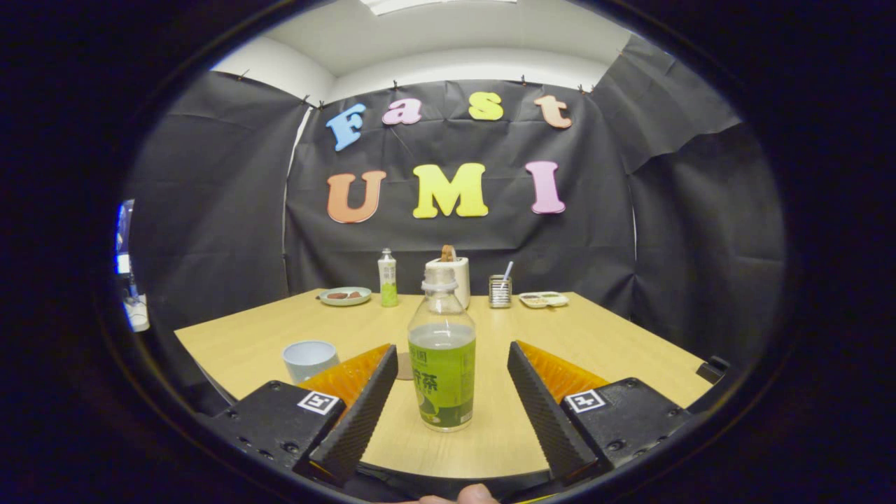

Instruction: Take the bottle from table, then pour the juice into the cup, finally place the bottle on the coaster

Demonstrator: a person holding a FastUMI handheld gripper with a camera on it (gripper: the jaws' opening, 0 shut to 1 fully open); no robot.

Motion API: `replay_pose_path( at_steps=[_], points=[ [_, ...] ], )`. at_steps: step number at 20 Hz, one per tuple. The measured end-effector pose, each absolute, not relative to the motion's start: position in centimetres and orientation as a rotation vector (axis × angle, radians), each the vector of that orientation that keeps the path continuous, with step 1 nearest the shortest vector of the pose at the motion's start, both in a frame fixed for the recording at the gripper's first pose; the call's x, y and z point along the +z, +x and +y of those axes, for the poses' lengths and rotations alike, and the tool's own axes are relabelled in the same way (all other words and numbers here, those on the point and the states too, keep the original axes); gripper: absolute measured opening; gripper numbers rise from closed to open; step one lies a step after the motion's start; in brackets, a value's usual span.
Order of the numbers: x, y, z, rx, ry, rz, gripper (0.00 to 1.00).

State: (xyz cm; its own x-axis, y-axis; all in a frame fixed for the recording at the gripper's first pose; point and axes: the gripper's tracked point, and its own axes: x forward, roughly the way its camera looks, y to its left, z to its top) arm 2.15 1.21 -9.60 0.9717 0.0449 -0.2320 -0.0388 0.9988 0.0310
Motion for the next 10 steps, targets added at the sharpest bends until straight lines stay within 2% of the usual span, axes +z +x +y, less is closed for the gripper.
replay_pose_path(
  at_steps=[10],
  points=[
    [-14.1, 6.0, 2.5, 0.073, 0.034, 0.326, 1.0]
  ],
)
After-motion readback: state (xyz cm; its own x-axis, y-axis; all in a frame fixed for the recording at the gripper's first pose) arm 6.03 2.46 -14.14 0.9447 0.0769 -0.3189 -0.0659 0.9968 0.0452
